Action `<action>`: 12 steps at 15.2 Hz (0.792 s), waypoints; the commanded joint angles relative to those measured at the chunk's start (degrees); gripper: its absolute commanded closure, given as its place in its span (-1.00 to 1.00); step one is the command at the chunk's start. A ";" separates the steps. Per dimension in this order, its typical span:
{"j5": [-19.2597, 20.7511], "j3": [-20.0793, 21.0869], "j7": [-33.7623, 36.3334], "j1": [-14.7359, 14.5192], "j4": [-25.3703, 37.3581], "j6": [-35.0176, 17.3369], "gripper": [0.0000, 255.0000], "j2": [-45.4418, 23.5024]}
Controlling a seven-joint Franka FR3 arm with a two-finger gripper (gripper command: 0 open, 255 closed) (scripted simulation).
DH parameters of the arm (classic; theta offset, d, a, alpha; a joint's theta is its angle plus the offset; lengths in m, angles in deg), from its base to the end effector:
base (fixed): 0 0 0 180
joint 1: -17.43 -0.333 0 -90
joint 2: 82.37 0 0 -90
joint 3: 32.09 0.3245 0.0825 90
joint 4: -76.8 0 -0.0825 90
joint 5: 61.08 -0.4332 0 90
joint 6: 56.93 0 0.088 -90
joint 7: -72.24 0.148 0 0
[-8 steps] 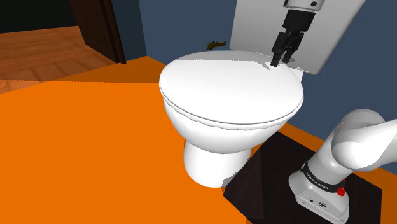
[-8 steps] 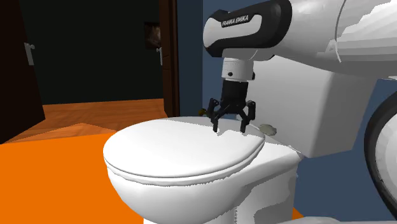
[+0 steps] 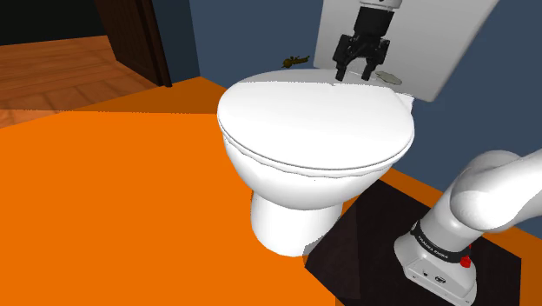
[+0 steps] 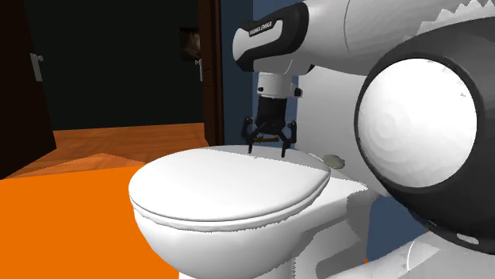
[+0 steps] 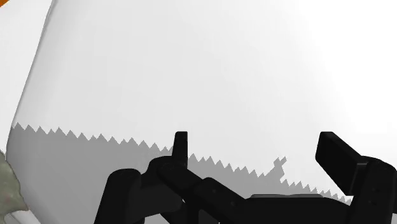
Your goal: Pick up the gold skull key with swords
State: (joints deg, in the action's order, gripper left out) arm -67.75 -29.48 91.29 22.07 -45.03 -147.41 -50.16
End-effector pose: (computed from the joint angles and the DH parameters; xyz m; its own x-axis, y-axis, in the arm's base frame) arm 0.4204 0.0055 0.5906 0.9307 -0.3654 -0.0163 -0.3653 -0.9264 -0.0917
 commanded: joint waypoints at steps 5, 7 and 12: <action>-0.56 4.16 18.59 3.64 11.27 -2.71 -1.00 -12.82; -0.10 4.99 24.48 4.66 15.54 -3.08 -1.00 -17.15; 1.82 5.81 38.64 6.55 27.32 -2.67 -1.00 -28.00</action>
State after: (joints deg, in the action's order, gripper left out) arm -66.33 -23.73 126.79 28.25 -20.32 -150.60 -76.18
